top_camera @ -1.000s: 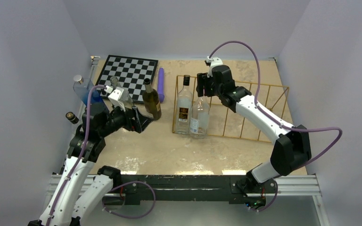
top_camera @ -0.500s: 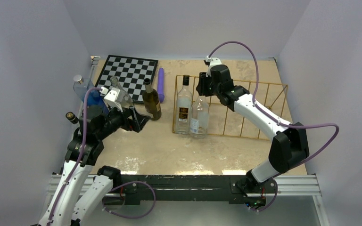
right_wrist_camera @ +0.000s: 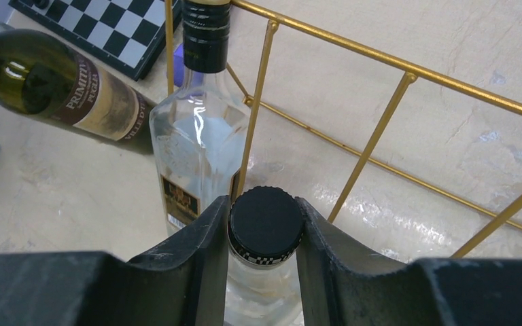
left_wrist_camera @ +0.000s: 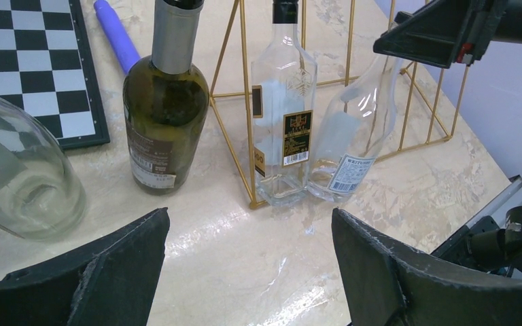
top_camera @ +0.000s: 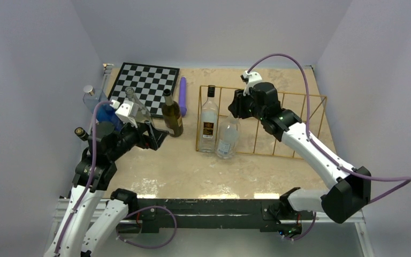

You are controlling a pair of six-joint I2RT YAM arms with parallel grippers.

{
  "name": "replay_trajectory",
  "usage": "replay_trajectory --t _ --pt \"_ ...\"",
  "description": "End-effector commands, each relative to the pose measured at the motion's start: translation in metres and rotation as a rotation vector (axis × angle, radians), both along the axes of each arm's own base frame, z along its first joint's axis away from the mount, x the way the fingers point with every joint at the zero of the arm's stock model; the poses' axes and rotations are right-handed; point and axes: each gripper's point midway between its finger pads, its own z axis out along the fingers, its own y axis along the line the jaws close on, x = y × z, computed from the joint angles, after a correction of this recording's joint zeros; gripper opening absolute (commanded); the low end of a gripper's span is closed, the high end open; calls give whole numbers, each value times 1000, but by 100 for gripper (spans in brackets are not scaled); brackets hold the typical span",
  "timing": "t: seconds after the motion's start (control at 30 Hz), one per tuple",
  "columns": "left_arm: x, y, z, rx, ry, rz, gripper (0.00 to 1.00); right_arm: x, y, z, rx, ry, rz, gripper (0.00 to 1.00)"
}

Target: Take the wine bottle off the wine rack

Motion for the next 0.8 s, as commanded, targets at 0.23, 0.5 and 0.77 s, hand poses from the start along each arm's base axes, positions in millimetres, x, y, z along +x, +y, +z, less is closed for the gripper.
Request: replay_trajectory --t 0.23,0.5,0.77 --pt "1 15 16 11 -71 82 92 -33 -19 97 50 -377 84 2" --pt "-3 33 28 1 -146 183 92 -74 -16 129 91 -510 204 2" --pt "-11 54 43 -27 -236 293 92 -112 17 158 125 -618 378 2"
